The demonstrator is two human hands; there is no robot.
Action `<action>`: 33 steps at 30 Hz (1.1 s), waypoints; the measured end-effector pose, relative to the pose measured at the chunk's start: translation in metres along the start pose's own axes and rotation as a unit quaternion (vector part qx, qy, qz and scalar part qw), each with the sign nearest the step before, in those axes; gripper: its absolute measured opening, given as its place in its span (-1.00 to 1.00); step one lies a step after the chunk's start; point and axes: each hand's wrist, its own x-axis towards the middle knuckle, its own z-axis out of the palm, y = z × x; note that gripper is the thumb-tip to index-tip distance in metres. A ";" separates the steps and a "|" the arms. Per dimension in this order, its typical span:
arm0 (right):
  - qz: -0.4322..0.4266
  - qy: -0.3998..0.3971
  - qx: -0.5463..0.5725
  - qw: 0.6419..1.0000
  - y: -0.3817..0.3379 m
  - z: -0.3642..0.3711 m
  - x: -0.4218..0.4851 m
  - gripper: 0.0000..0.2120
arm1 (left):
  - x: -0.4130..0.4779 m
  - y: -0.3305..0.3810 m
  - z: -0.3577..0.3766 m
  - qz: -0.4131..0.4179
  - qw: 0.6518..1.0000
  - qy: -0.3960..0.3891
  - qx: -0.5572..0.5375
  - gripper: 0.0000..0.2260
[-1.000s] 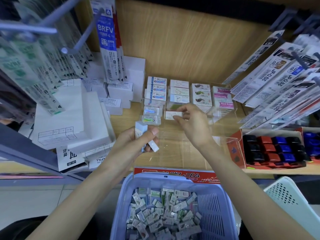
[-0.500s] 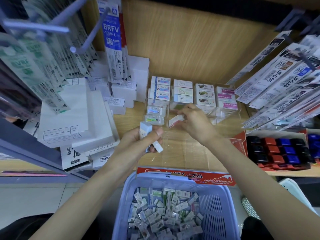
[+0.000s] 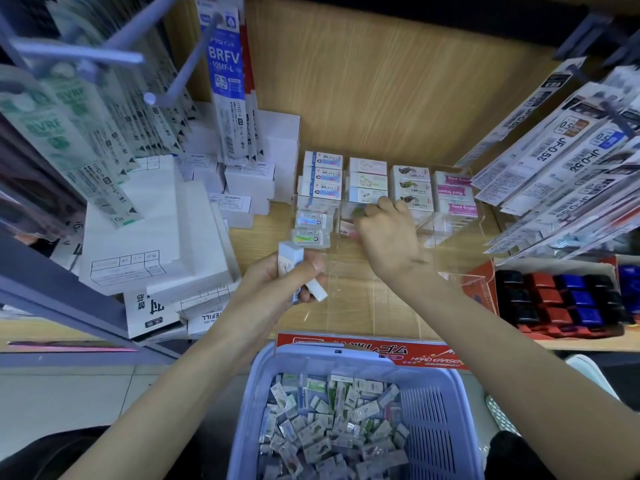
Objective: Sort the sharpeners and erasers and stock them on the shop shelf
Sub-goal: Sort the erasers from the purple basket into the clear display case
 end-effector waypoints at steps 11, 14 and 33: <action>-0.076 -0.065 0.130 0.986 0.015 -0.006 0.000 -0.84 | 0.002 -0.001 -0.003 0.002 1.000 0.004 -0.031 -0.79; -0.091 -0.095 0.173 0.976 0.019 -0.003 -0.005 -0.75 | 0.003 0.000 -0.004 -0.001 1.000 0.015 -0.027 -0.77; 0.108 -0.100 0.763 0.629 -0.020 -0.056 -0.125 -0.67 | -0.002 -0.008 0.017 0.003 0.998 -0.060 0.011 -0.86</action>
